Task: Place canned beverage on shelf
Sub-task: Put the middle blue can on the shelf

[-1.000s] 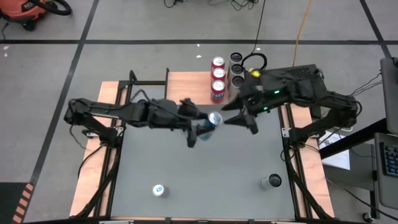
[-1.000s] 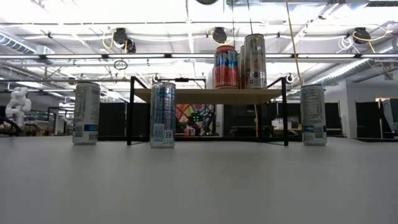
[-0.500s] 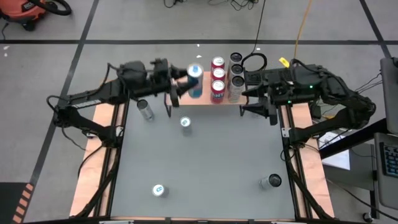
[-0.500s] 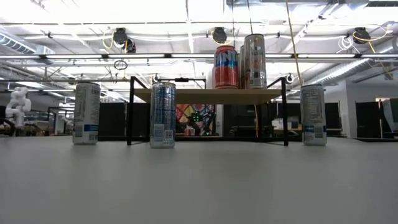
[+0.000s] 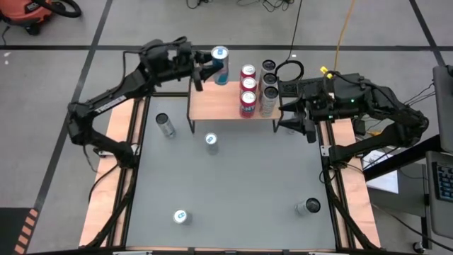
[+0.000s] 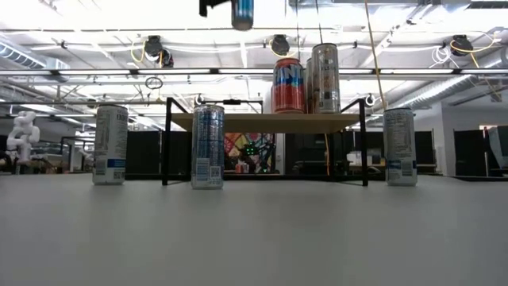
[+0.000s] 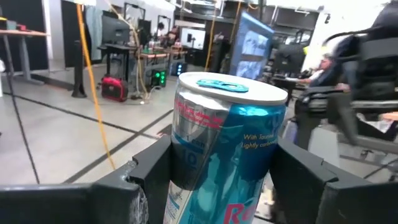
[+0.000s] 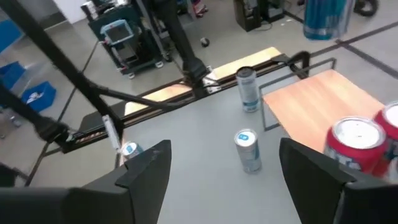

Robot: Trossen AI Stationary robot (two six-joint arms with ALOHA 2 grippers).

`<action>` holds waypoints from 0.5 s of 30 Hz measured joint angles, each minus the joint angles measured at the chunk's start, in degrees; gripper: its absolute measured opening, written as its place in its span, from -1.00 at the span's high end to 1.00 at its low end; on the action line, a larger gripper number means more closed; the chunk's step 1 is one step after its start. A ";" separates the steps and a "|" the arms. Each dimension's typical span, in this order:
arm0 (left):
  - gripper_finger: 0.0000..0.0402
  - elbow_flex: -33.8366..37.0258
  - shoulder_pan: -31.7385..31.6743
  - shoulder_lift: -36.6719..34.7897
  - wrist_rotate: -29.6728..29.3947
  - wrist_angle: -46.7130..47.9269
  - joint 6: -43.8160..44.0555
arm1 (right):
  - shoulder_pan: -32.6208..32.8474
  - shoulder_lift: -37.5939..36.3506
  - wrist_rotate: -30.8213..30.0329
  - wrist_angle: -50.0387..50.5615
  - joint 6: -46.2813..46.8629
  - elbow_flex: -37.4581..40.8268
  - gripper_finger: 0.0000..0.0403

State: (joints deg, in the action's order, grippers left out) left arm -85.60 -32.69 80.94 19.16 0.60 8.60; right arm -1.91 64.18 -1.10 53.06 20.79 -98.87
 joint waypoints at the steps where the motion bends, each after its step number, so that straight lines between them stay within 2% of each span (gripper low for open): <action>1: -0.11 0.00 -0.72 1.00 0.57 -0.97 0.02 | 0.00 0.00 -0.53 -0.04 0.13 0.00 -0.30; 6: -0.11 0.00 -2.56 3.55 1.04 -4.64 -0.02 | 0.02 0.00 -5.63 -0.02 -1.22 0.00 -0.30; 11: -0.11 -0.02 -2.51 3.55 -2.61 -4.51 -0.08 | 0.00 0.00 -14.25 -0.04 -2.88 0.00 -0.30; 15: -0.11 -0.02 -2.55 3.59 -4.27 -4.15 -0.08 | -0.02 0.00 -17.33 -0.04 -4.19 0.00 -0.30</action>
State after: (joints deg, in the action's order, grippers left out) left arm -85.62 -35.23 84.53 14.90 -3.55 8.53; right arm -1.93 64.18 -18.43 53.02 16.60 -98.87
